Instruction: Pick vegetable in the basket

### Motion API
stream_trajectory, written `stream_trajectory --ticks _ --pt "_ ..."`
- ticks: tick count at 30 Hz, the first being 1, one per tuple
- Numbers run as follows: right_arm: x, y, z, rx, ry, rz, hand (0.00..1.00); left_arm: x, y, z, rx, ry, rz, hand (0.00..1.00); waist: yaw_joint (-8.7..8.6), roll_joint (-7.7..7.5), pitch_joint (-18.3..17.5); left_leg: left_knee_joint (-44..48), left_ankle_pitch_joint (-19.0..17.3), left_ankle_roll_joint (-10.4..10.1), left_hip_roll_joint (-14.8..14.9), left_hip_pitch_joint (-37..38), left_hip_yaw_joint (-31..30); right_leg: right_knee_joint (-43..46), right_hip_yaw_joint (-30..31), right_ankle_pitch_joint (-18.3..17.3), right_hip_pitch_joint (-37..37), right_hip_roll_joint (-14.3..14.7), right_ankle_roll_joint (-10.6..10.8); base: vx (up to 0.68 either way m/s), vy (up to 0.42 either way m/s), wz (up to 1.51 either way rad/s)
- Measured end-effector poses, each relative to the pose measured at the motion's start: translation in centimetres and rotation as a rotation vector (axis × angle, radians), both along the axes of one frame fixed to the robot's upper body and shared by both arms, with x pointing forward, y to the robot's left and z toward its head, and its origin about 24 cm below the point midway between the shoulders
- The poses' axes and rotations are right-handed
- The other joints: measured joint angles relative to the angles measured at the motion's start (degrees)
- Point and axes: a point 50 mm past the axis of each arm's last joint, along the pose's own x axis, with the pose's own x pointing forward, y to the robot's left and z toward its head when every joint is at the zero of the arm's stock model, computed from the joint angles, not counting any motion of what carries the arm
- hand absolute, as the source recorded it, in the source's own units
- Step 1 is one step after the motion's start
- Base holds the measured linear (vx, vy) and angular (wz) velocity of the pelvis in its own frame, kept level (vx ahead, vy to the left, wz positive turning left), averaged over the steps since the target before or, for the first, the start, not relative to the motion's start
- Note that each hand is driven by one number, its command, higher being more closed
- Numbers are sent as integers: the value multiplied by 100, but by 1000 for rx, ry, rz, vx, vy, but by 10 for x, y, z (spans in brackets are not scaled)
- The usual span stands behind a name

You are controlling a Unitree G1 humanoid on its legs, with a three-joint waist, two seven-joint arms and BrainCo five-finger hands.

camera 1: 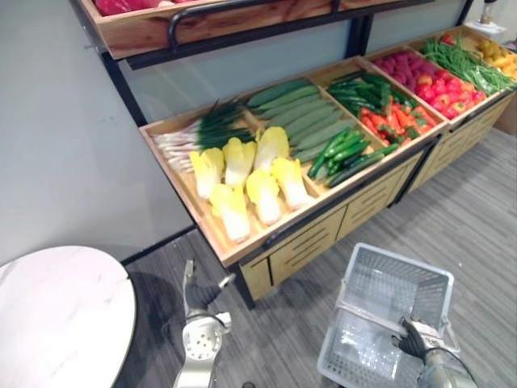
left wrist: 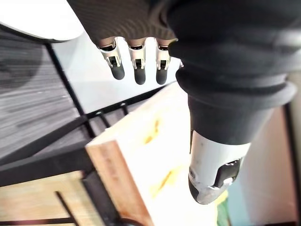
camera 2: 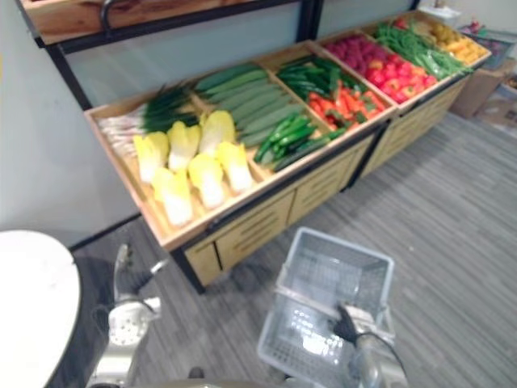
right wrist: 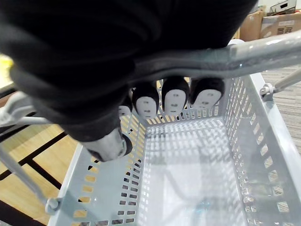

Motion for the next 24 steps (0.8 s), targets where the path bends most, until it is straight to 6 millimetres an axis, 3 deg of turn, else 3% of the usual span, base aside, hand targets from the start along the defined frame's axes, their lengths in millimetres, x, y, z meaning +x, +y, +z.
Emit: stream_trajectory --ticks 5,12,24 --pt "-1 -3 1 -8 3 -11 100 17 -2 32 45 -139 14 0 -55 4 -7 1 -2 1 49 8 157 13 170 25 -99 53 -23 -22 -12 -15" --pt "7 -1 5 -9 -16 5 100 34 -2 49 112 -190 42 0 -158 2 -9 2 -12 3 71 13 454 -4 470 117 -287 96 -38 -24 -5 -23" --pt "26 5 16 -30 -63 92 100 50 38 46 115 -125 319 0 -312 -36 1 -10 -63 -13 112 -6 891 -167 895 315 -511 186 -69 -8 -7 -18"
